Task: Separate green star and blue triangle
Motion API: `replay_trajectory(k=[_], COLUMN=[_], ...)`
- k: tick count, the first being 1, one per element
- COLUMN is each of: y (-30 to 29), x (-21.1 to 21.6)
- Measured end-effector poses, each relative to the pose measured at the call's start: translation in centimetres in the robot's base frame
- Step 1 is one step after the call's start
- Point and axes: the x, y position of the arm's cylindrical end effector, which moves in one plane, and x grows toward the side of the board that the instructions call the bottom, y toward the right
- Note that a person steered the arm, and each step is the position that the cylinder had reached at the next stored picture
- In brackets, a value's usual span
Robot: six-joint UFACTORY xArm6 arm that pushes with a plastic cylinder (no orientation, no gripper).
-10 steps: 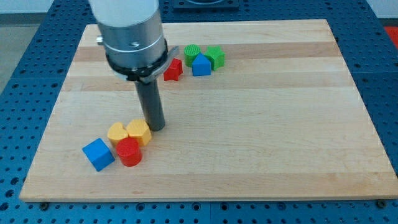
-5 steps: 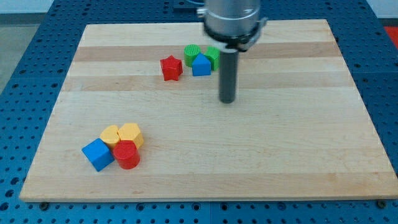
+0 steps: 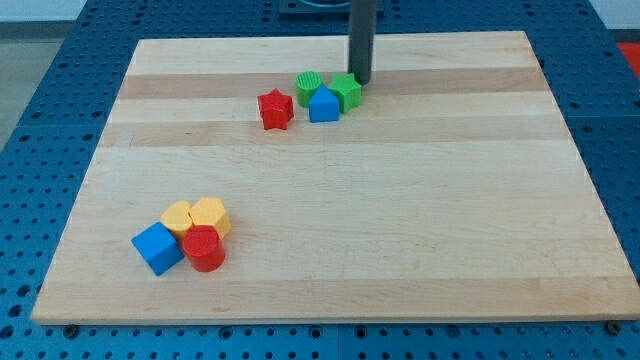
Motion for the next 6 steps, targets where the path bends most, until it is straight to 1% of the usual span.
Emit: replay_trajectory(k=[2, 3, 4, 5, 6], y=[-1.4, -3.6, -5.4, -5.4, -4.1], x=[5.1, 6.5, 9.0, 10.6, 10.7])
